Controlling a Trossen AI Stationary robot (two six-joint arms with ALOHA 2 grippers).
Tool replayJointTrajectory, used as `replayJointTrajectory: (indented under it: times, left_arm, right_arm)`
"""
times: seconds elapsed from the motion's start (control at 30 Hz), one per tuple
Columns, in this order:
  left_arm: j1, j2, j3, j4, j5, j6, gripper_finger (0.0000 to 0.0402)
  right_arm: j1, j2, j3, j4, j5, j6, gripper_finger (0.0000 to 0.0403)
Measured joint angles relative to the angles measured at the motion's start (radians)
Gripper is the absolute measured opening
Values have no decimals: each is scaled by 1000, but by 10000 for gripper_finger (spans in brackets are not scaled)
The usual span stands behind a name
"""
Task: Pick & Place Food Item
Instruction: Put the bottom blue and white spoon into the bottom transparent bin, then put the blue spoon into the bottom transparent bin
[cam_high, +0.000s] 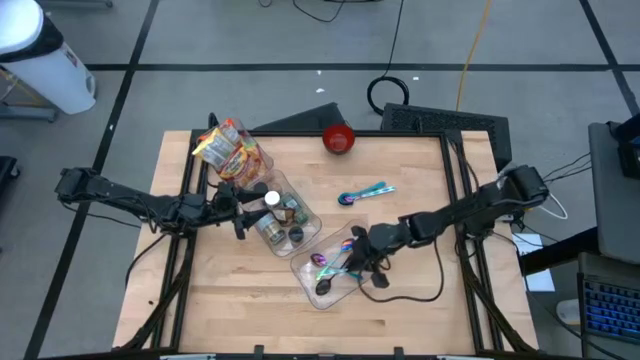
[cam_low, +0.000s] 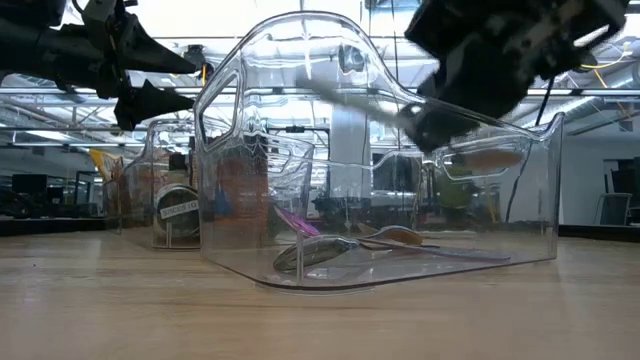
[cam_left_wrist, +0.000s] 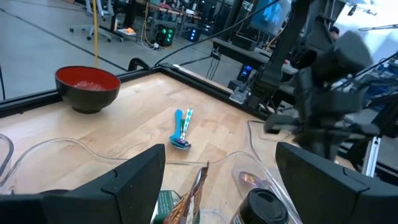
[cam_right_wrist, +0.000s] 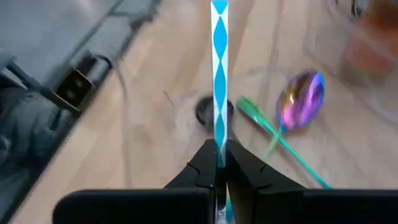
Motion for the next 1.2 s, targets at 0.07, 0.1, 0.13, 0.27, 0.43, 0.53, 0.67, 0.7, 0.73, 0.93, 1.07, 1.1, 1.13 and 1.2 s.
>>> replayJointTrajectory:
  times: [0.07, 0.1, 0.13, 0.27, 0.43, 0.53, 0.67, 0.7, 0.73, 0.93, 1.07, 1.1, 1.13, 1.2]
  left_arm:
    - [0, 0, 0, 0, 0, 0, 312]
    - [0, 0, 0, 0, 0, 0, 312]
    - [0, 0, 0, 0, 0, 0, 312]
    - [0, 0, 0, 0, 0, 0, 312]
    - [0, 0, 0, 0, 0, 0, 312]
    - [0, 0, 0, 0, 0, 0, 312]
    - [0, 0, 0, 0, 0, 0, 312]
    - [0, 0, 0, 0, 0, 0, 312]
    - [0, 0, 0, 0, 0, 0, 312]
    - [0, 0, 0, 0, 0, 0, 312]
    - [0, 0, 0, 0, 0, 0, 312]
    - [0, 0, 0, 0, 0, 0, 312]
    - [0, 0, 0, 0, 0, 0, 312]
    - [0, 0, 0, 0, 0, 0, 312]
  right_arm:
    - [-5, 24, 0, -3, 0, 4, 5]
    - [-7, 36, 0, 6, 1, 4, 5]
    - [-7, 45, 0, 9, 1, 5, 5]
    - [-6, 79, 0, 5, 0, 4, 6]
    - [-7, 107, 0, 25, 1, 4, 9]
    - [-6, 108, 0, 28, 1, 4, 21]
    - [-6, 108, 0, 39, 1, 4, 48]
    - [-6, 108, 0, 52, 1, 4, 55]
    - [-6, 108, 0, 68, 1, 4, 60]
    - [-5, 108, 0, 164, 0, 4, 80]
    - [-6, 70, -2, 166, -4, 4, 83]
    - [-7, 52, -2, 152, -5, 4, 83]
    - [-8, 28, -2, 123, -6, 4, 82]
    - [-10, -24, -2, 98, -7, 4, 80]
